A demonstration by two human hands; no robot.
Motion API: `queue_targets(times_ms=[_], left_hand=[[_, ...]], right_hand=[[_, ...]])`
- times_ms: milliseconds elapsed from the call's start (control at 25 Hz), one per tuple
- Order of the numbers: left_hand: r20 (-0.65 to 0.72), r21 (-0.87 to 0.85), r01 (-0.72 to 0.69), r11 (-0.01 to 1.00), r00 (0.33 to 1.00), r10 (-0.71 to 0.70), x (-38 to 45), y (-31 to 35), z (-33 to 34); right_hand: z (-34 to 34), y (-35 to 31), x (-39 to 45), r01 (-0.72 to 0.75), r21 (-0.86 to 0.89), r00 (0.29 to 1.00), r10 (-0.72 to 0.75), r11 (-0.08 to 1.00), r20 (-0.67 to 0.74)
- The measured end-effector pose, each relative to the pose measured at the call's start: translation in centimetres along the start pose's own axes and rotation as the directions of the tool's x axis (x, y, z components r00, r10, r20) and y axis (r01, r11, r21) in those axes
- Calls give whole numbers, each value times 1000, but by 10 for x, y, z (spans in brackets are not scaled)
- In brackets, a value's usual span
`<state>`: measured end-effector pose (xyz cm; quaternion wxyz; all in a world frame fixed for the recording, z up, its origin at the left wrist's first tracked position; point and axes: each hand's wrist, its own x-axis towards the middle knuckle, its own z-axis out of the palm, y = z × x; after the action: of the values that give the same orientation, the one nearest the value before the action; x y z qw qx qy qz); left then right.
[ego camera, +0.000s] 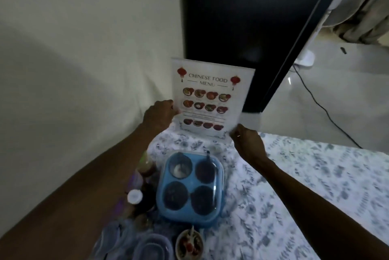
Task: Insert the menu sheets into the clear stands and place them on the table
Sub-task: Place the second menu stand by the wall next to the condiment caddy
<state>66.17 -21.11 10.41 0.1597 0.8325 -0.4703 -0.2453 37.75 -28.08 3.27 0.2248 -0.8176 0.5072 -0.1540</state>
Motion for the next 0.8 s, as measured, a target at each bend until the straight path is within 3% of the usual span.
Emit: queue_targets(times_ms=[200, 360, 480, 800], left_hand=[[-39, 89, 91, 992, 995, -88, 9, -41, -18], [-39, 245, 72, 967, 997, -65, 12, -49, -14], [-70, 361, 65, 930, 997, -43, 14, -49, -9], [-36, 481, 89, 872, 996, -81, 3, -49, 3]], right_hand=[[43, -32, 29, 33, 14, 997, -34, 999, 68], [61, -34, 35, 19, 25, 994, -22, 999, 106], [69, -28, 41, -24, 133, 988, 4, 991, 152], [79, -46, 56, 96, 119, 974, -117, 988, 192]])
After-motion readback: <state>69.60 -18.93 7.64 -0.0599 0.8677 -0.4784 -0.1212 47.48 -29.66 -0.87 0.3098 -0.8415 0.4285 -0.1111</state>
